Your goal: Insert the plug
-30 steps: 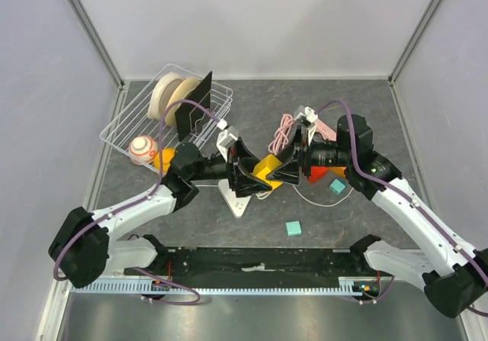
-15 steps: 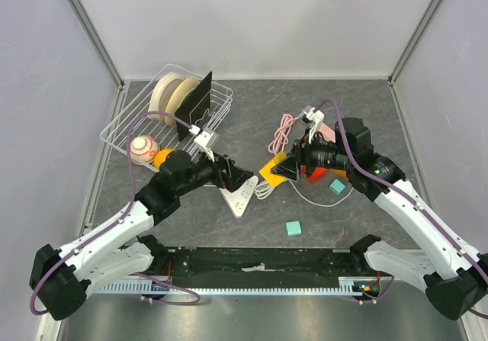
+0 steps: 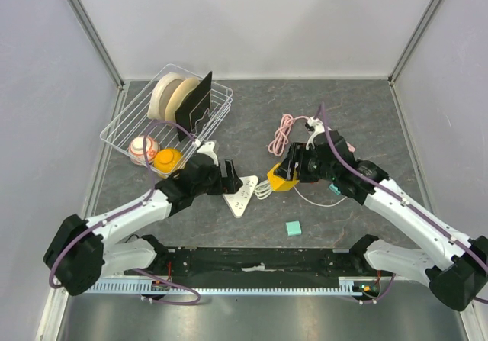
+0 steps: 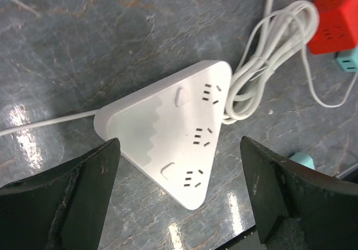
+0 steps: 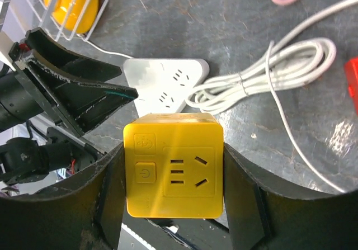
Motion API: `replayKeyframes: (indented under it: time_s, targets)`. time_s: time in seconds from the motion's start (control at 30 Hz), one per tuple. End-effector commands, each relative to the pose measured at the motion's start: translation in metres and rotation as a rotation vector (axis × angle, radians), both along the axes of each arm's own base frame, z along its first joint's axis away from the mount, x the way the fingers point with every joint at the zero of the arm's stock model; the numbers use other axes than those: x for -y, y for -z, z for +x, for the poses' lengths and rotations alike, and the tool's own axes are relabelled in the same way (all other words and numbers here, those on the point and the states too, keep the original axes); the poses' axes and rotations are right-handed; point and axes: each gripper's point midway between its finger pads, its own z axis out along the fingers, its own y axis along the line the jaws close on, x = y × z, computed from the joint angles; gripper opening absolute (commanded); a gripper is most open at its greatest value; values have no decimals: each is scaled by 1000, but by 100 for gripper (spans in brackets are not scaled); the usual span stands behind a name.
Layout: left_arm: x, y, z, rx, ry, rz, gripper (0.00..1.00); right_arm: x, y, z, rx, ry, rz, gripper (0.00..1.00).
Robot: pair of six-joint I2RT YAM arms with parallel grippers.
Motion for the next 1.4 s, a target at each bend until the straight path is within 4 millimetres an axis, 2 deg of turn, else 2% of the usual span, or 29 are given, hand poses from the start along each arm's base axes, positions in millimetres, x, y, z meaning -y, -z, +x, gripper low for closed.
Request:
replayKeyframes:
  time_s: [0.0, 0.17, 0.3, 0.47, 0.57, 0.63, 0.7, 0.8, 0.83, 0.97, 1.07, 1.17, 1.23, 1.27, 1.37]
  targets:
    - [6, 15, 5, -82, -81, -46, 94, -9, 7, 7, -10, 121, 62, 0]
    - [9, 31, -6, -174, -129, -106, 93, -24, 17, 1, -5, 132, 94, 0]
    - [19, 34, -17, -237, -159, -194, 93, -24, 19, 1, 5, 156, 94, 0]
    - [51, 35, -36, -290, -107, -277, 93, -11, 12, 5, 54, 206, 89, 0]
    - [70, 27, -48, -304, -82, -329, 93, -6, 12, 5, 61, 227, 87, 0]
    - [76, 20, -52, -300, -67, -346, 92, -4, 14, 3, 54, 230, 76, 0]
    - [69, 9, -50, -257, -83, -338, 92, -2, 17, 2, 45, 233, 69, 0]
    - [42, 6, -39, -189, -155, -251, 92, -1, 19, 0, 39, 233, 74, 0]
    - [35, 0, -36, -165, -165, -253, 92, 0, 19, -1, 39, 234, 73, 0]
    - [-3, 7, -16, -120, -224, -174, 92, -2, 20, -2, 34, 225, 76, 0]
    - [-16, 11, -1, -97, -195, -138, 92, -5, 23, -4, 20, 218, 84, 0]
    - [-11, 13, 9, -122, -127, -144, 92, -8, 23, -5, 13, 208, 101, 0]
    - [-3, 12, 12, -137, -88, -157, 92, -9, 24, -4, 11, 208, 103, 0]
    - [0, 20, 13, -158, -80, -151, 92, -9, 24, -5, 9, 208, 103, 0]
    - [11, 22, 13, -185, -34, -179, 92, -10, 27, -7, -2, 204, 106, 0]
